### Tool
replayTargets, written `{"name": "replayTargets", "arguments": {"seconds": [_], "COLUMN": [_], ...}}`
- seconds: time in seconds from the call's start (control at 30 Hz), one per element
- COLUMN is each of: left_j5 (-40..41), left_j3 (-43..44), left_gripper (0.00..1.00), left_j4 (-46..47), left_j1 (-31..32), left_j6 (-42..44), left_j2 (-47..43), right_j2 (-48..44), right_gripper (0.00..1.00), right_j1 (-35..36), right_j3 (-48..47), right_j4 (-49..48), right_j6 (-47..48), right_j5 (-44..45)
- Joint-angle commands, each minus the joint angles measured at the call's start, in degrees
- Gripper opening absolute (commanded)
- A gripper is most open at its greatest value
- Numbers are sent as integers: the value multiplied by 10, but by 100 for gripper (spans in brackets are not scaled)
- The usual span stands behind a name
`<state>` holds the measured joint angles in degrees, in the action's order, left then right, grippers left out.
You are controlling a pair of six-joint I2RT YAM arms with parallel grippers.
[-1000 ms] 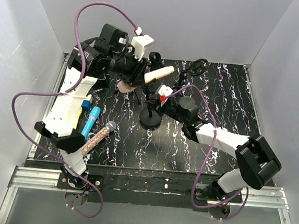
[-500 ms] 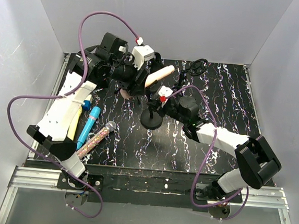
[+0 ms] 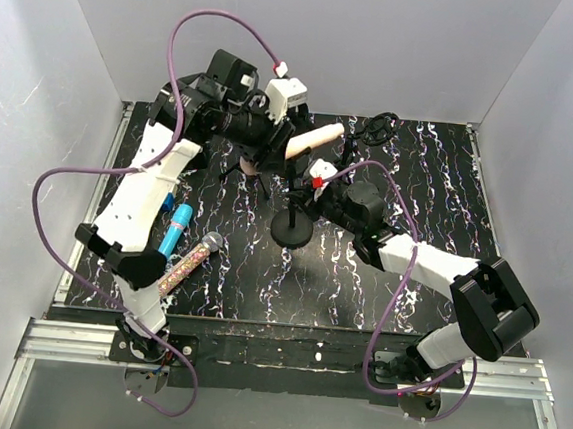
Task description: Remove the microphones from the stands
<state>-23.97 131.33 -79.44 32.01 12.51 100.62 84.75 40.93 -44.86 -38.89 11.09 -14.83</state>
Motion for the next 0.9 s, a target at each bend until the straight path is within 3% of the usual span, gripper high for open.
{"name": "replayTargets", "arguments": {"seconds": [0.0,0.13,0.33,0.5,0.57,0.6,0.7,0.87], "left_j5": [0,87,172,204,214,214,209,231], "left_j3": [145,228,252,256,202,163,46,20], "left_gripper": [0,0,0,0,0,0,0,0], "left_j4": [0,10,50,66,76,78,92,40], "left_j1": [1,1,1,1,1,0,1,1], "left_j6": [23,53,94,135,146,158,182,210], "left_j2": [7,9,-2,-10,-33,-52,-124,-155], "right_j2": [14,12,16,15,14,13,1,-41], "right_gripper": [1,1,1,1,1,4,25,69], "right_j1": [-8,-15,-17,-22,-22,-23,-22,-22], "right_j3": [15,23,28,14,6,1,-18,-28], "right_j4": [67,75,83,101,117,127,161,196], "right_j6": [15,19,29,37,45,48,53,46], "right_j5": [-19,-20,-21,-20,-22,-24,-15,21]}}
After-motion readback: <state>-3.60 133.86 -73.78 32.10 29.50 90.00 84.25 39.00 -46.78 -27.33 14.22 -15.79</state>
